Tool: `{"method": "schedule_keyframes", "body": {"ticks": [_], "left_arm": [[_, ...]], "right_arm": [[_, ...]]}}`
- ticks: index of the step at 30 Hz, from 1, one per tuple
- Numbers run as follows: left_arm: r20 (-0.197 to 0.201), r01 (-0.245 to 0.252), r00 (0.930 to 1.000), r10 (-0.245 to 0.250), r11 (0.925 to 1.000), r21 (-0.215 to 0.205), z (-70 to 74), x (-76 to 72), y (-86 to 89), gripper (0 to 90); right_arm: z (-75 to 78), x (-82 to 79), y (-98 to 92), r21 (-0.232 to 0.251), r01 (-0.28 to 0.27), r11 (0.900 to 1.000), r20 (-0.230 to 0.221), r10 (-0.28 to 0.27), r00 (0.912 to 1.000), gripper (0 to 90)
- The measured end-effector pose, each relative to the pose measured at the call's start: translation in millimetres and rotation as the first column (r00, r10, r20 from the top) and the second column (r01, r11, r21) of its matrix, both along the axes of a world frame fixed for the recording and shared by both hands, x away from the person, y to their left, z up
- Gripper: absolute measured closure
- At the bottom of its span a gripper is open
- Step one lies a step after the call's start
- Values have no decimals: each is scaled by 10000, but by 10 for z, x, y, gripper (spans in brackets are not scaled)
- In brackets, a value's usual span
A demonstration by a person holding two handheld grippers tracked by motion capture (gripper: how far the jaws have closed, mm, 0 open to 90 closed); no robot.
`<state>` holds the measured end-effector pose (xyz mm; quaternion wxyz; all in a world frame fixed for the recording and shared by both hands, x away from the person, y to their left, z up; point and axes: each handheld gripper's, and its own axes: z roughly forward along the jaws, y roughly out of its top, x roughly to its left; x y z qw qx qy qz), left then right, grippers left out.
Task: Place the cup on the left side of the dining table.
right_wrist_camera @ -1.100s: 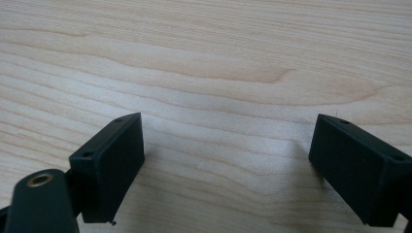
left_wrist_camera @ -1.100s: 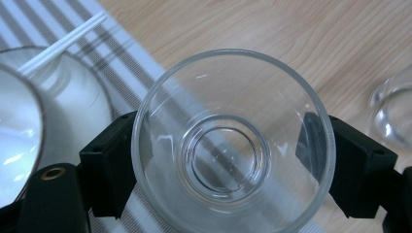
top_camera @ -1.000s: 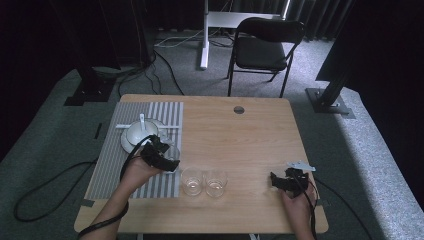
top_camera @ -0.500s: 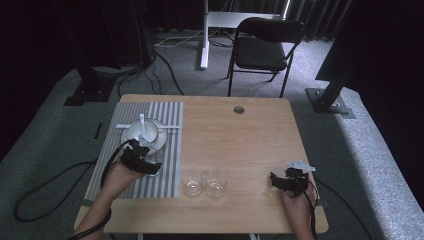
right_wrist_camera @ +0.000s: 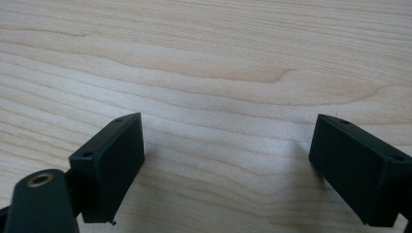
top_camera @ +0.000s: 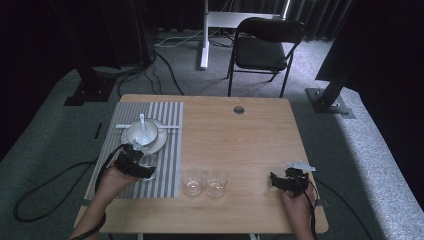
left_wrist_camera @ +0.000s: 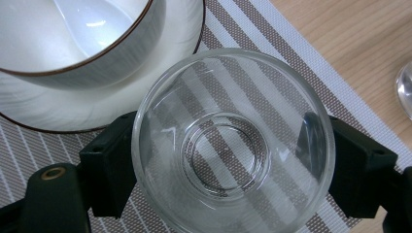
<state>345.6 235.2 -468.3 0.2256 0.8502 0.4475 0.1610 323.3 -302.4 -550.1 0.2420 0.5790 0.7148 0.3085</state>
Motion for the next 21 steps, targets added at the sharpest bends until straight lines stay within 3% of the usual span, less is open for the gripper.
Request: {"method": "schedule_keyframes", "body": {"ticks": [13,17,18,19,21], "left_arm": [[543,200,9984,-178,9990,-402,-60,-45,57,183],[678,188,9976,-137,9970,-750,-83,-63,89,180],[616,230,9980,-173,9954,-928,-95,-63,103,172],[454,251,9988,-207,9950,-969,-112,-58,112,110],[404,264,9989,-227,9952,-944,-155,-68,124,87]], "right_arm": [[0,0,0,-1,0,10000,-1,0,10000,123],[0,0,0,-3,-1,10000,1,1,10000,123],[0,0,0,-2,-2,10000,1,2,10000,123],[0,0,0,-2,-1,10000,0,1,10000,123],[0,0,0,-1,0,10000,-1,0,10000,123]]}}
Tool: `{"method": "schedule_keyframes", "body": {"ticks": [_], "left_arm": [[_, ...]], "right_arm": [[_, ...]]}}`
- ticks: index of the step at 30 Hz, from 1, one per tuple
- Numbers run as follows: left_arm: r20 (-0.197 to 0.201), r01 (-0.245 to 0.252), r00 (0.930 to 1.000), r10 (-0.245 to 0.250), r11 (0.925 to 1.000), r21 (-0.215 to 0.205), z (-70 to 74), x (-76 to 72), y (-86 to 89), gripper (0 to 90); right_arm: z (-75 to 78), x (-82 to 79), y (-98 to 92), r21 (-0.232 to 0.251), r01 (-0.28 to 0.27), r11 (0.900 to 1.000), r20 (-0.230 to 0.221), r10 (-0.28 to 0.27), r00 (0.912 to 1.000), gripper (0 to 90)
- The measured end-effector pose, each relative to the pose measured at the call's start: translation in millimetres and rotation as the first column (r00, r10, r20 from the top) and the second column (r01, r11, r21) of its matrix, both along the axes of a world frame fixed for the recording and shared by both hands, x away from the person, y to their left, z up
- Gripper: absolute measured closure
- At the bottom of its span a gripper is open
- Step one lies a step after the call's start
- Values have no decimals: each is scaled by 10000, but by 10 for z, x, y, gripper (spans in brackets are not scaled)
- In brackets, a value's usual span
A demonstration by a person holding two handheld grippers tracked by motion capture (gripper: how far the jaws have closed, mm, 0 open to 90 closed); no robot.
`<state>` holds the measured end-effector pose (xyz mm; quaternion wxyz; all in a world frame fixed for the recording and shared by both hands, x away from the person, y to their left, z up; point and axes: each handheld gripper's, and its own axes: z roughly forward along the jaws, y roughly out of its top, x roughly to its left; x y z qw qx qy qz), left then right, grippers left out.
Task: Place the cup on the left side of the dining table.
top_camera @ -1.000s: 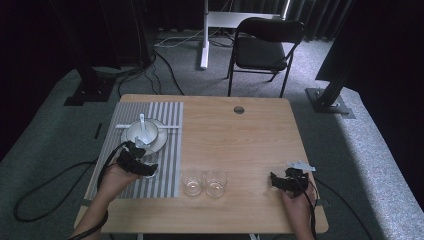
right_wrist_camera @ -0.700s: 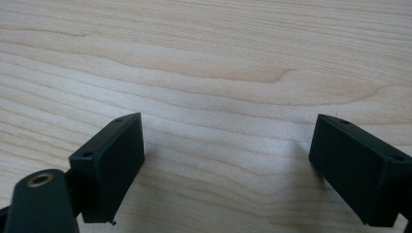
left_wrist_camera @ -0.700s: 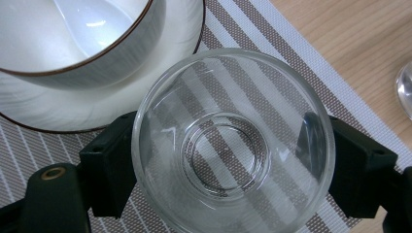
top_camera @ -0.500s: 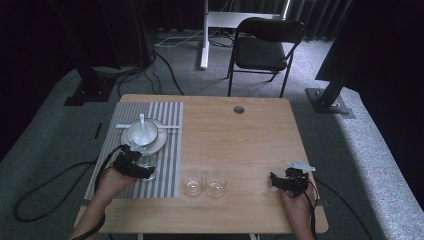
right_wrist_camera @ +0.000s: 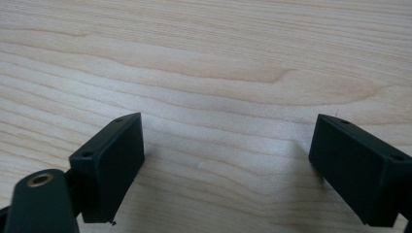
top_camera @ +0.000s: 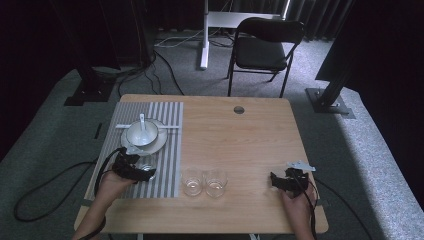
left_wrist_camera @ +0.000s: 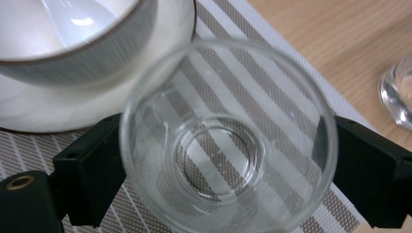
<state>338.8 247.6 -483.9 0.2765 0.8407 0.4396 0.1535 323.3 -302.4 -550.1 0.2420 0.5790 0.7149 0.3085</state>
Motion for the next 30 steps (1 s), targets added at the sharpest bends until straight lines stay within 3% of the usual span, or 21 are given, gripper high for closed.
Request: {"method": "schedule_keyframes", "body": {"ticks": [2,4,5,9,12,19,22,30], "left_arm": [[147,-165,9998,166,9999,-34,-35,-18,24,86],[41,-235,9997,236,9994,-237,-67,-24,57,3],[-43,-211,9998,210,9992,-329,-84,-32,70,1],[486,-252,9986,223,9978,613,-157,-111,52,2],[799,-469,9958,446,9985,270,-185,-174,101,2],[1010,-988,9903,957,9948,260,-261,-306,233,2],[1155,-1534,9820,1495,9878,260,-286,-368,324,2],[1286,-2345,9641,2324,9721,11,-328,-523,519,2]], "right_arm": [[0,0,0,-1,-2,10000,2,2,10000,123],[0,0,0,-2,-3,10000,3,3,10000,122],[0,0,0,-2,-4,10000,3,4,10000,123],[0,0,0,-4,-5,10000,4,5,10000,123],[0,0,-1,-11,-7,10000,-2,7,10000,123],[1,0,0,-6,-2,10000,-8,2,10000,122],[1,0,1,4,6,10000,-7,-6,10000,123],[1,0,1,5,5,10000,-3,-5,10000,123]]}}
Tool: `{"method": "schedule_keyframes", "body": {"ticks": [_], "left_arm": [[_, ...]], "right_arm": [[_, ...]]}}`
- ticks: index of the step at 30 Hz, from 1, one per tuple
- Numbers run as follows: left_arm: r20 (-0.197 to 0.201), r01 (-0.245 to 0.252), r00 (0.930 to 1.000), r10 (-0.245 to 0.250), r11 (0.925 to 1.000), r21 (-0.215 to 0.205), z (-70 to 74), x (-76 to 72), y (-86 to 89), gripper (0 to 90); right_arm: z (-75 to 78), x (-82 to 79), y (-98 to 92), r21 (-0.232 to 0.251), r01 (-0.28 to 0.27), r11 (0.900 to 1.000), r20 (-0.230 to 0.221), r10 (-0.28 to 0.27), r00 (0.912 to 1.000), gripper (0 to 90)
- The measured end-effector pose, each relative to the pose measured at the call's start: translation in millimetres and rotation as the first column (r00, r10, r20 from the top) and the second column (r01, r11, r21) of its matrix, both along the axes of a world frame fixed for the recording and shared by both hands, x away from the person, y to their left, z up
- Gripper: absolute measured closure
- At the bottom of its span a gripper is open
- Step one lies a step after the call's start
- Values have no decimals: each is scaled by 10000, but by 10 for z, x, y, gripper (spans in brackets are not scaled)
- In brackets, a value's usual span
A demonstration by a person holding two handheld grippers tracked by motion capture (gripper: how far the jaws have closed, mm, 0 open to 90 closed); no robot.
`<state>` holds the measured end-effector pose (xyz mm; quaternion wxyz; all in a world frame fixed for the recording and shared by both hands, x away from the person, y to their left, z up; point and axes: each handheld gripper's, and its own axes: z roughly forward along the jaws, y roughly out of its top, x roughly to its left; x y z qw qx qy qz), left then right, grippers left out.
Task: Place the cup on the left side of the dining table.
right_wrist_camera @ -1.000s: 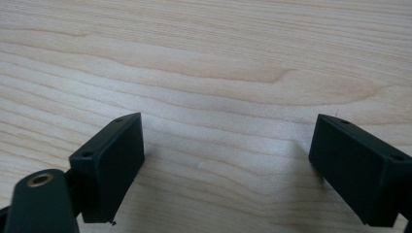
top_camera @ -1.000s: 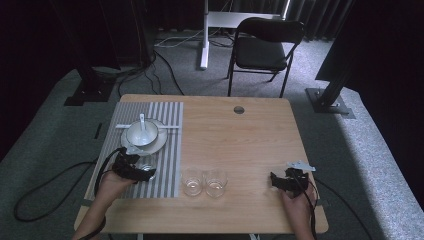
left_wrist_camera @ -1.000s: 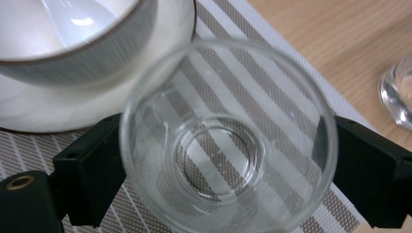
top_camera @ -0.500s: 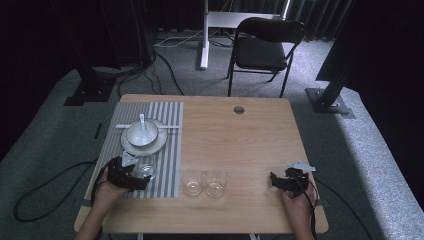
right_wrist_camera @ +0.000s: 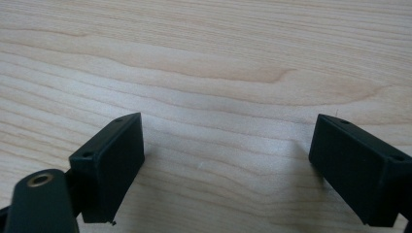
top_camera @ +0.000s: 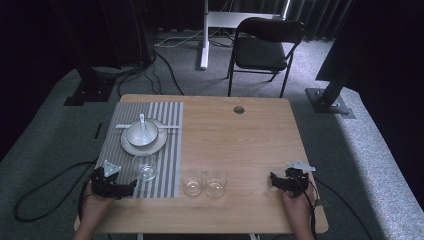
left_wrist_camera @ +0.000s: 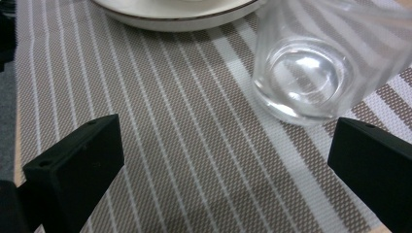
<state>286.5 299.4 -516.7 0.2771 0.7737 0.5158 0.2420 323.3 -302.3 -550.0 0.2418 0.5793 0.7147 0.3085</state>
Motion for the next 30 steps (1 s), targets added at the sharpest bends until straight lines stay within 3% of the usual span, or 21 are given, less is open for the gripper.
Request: {"method": "schedule_keyframes", "body": {"ticks": [4,7,8,12,21,25,27,30], "left_arm": [[-31,-288,9996,288,9996,-64,-60,-80,106,2],[214,-606,9979,611,9979,-236,-81,-155,180,2],[400,-799,9959,810,9964,-293,-84,-185,202,2],[533,-1493,9869,1525,9870,-590,-115,-281,291,2],[538,-2191,9734,2226,9736,-635,-246,-510,453,2],[955,-2706,9559,2777,9593,-807,-232,-597,511,2],[1333,-3224,9348,3293,9439,-712,-231,-633,548,2],[1335,-3266,9308,3403,9382,-1144,-241,-668,615,2]], "right_arm": [[0,0,0,0,-1,10000,-1,1,10000,122],[0,0,0,-2,-1,10000,-4,1,10000,123],[0,0,0,0,0,10000,-1,0,10000,123],[0,0,0,-2,-2,10000,-3,2,10000,123],[0,0,0,-1,-1,10000,-4,1,10000,123],[0,0,0,-2,-1,10000,-5,1,10000,122],[0,0,0,-2,-2,10000,-4,2,10000,123],[0,0,0,0,-1,10000,-4,1,10000,123]]}}
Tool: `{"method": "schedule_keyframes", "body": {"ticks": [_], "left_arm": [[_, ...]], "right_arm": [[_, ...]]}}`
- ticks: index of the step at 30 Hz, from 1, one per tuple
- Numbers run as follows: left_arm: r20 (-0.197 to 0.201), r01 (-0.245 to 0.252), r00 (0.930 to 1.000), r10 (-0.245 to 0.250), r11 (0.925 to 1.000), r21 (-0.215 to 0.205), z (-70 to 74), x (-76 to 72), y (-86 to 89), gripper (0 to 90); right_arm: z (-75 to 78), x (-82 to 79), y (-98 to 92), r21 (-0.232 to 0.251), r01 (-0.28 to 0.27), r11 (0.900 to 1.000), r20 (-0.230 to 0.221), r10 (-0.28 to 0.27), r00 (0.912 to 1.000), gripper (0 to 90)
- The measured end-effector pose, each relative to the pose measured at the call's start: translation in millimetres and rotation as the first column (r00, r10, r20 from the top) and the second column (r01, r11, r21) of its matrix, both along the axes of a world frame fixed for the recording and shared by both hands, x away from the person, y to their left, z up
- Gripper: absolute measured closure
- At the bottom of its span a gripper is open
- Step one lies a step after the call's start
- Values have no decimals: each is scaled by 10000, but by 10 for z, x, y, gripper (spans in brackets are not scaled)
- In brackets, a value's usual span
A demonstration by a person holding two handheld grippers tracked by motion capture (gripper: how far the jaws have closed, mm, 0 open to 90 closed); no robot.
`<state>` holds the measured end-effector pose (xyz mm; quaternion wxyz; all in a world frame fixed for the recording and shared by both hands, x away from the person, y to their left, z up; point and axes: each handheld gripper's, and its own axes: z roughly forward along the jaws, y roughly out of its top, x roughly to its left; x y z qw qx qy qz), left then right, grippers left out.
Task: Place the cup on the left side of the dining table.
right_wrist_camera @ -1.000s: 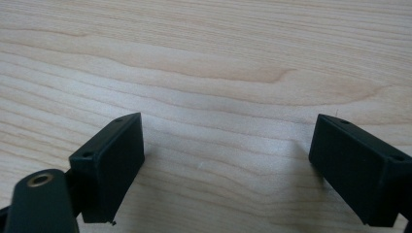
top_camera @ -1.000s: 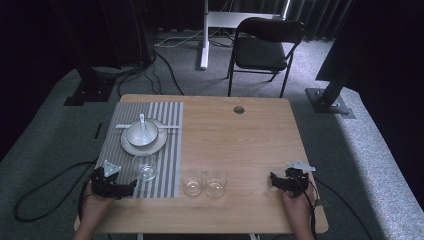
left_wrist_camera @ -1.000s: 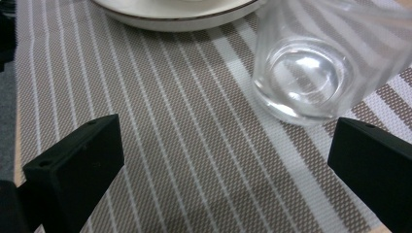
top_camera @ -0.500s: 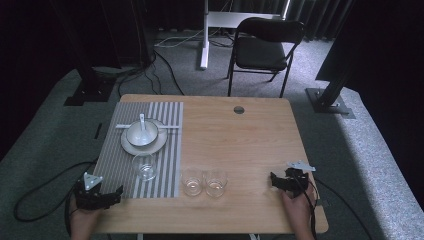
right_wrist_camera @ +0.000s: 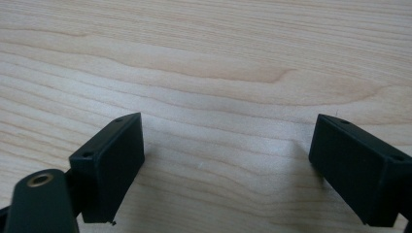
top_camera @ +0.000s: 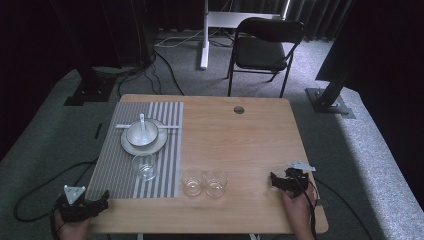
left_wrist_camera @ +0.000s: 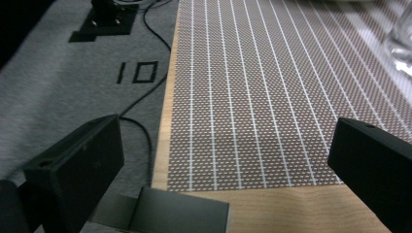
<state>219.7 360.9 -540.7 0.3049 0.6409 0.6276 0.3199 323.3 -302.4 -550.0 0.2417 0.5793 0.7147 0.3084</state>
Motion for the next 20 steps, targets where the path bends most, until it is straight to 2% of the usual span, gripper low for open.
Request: {"method": "schedule_keyframes", "body": {"ticks": [4,7,11,13,15,20], "left_arm": [[-335,79,9994,-72,9998,207,-60,-10,16,2],[-241,125,9996,-120,9998,180,-62,-16,11,2],[-325,191,9993,-175,9987,476,-76,-19,-13,2],[-124,97,9999,-90,9983,578,-71,-27,-12,3],[1,195,9998,-195,9983,555,-73,-34,4,3],[-35,104,9999,-103,9994,328,-78,-32,9,3]], "right_arm": [[0,0,0,-2,-1,10000,0,1,10000,123],[0,0,0,-1,0,10000,1,0,10000,122],[0,0,0,-2,-1,10000,1,1,10000,123],[0,0,0,-2,0,10000,1,0,10000,123],[0,0,0,-2,0,10000,1,0,10000,123],[0,1,0,-2,-2,10000,1,2,10000,123]]}}
